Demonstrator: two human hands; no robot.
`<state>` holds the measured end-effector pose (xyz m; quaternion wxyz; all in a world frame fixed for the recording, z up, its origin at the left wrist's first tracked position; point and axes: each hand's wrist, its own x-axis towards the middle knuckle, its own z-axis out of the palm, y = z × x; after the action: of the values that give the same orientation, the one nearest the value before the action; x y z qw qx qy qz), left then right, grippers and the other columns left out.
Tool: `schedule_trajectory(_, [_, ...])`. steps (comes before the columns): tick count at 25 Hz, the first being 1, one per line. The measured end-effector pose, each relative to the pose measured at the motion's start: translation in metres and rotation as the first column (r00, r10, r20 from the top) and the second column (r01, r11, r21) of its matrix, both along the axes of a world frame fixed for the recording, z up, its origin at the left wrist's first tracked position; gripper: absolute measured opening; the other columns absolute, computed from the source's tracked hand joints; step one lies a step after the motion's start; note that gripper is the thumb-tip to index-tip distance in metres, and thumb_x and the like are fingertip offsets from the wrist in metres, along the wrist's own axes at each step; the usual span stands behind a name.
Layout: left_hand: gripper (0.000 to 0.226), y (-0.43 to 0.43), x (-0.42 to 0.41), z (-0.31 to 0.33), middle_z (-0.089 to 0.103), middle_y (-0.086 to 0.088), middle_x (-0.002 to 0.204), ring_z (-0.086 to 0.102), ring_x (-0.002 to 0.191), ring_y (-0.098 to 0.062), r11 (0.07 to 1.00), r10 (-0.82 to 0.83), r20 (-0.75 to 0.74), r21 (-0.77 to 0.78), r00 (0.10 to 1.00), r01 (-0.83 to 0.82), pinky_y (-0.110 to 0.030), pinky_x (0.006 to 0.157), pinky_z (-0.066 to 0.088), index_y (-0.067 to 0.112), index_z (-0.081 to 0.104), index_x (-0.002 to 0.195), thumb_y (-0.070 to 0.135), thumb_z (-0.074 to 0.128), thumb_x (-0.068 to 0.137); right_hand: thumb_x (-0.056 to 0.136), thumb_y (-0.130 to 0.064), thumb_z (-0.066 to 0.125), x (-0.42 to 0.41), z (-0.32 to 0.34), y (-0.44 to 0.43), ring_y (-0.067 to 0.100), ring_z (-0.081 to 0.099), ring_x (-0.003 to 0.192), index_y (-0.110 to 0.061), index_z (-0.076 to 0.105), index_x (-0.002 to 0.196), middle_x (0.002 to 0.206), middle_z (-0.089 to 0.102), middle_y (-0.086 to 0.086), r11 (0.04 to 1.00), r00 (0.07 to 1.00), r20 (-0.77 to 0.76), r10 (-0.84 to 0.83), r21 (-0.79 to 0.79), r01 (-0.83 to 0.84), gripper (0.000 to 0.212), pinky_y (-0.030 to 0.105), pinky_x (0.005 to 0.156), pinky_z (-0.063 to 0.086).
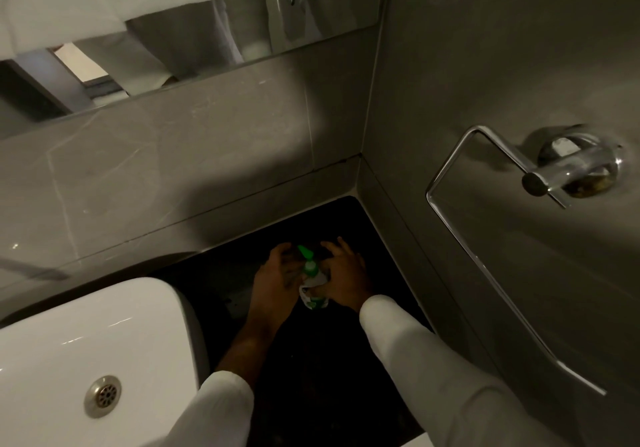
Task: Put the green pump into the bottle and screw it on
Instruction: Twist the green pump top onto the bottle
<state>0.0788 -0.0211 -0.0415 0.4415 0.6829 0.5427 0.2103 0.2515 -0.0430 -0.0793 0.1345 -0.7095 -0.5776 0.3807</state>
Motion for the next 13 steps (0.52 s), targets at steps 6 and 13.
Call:
schedule_trajectory(6, [0.048, -0.005, 0.006, 0.007, 0.068, 0.015, 0.096, 0.07, 0.091, 0.006, 0.992, 0.103, 0.115, -0.078, 0.988, -0.094, -0.007, 0.068, 0.052, 0.023, 0.059, 0.111, 0.011, 0.087, 0.074, 0.045, -0.074, 0.061, -0.009, -0.001, -0.01, 0.029, 0.016, 0.151, -0.031, 0.063, 0.126, 0.161, 0.028, -0.005, 0.995, 0.996, -0.016, -0.093, 0.03, 0.093, 0.092, 0.056, 0.119, 0.022])
schedule_trajectory(13, [0.049, -0.002, 0.0, -0.006, 0.056, 0.032, 0.107, 0.067, 0.106, -0.021, 0.996, -0.046, 0.017, 0.078, 0.999, 0.044, -0.043, 0.086, 0.059, 0.047, 0.054, 0.108, 0.024, 0.085, 0.076, 0.069, -0.041, 0.081, 0.001, 0.011, -0.012, 0.028, 0.011, 0.152, -0.026, 0.07, 0.116, 0.159, 0.034, -0.006, 0.998, 0.999, -0.018, 0.028, 0.064, -0.027, 0.051, 0.059, 0.119, 0.015])
